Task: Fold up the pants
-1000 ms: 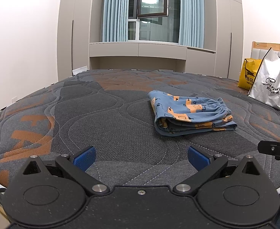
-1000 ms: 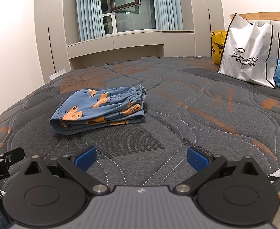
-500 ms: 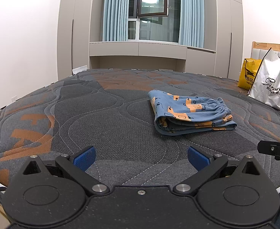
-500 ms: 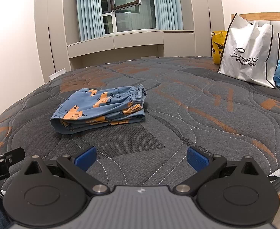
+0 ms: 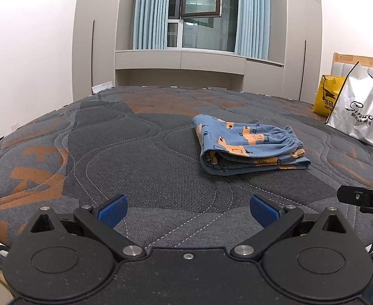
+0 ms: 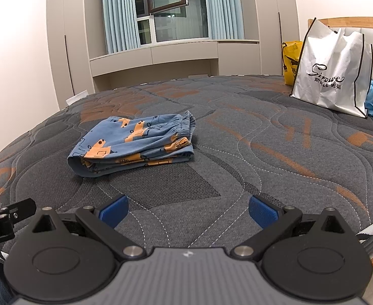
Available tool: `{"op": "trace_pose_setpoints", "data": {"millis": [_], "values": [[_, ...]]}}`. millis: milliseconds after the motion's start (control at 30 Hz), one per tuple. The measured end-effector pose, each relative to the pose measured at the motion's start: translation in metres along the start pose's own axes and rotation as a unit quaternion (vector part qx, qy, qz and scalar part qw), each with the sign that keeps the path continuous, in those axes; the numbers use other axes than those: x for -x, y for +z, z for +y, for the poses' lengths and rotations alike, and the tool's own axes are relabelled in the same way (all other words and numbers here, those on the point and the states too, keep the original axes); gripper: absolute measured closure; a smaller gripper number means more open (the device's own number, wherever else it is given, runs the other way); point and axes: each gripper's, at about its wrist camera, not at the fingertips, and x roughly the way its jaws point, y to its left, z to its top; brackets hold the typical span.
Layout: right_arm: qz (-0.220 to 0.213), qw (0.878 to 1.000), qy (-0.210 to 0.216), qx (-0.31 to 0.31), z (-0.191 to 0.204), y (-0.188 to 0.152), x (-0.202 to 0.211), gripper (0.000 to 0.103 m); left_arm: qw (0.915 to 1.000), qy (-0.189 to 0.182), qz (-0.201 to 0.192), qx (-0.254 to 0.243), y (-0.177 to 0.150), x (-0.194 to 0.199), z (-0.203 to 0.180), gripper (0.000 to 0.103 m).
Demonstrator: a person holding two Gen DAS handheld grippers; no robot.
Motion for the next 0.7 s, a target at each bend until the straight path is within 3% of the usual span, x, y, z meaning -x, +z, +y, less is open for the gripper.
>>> {"op": "trace_pose_setpoints", "data": {"millis": [700], "values": [[0.000,1.000,-0.001,0.000,-0.0020,-0.0003,0.0018,0.000,0.9995,-0.026,0.006,0.019,0.0021,0.0001,0.0063,0.001]]}}
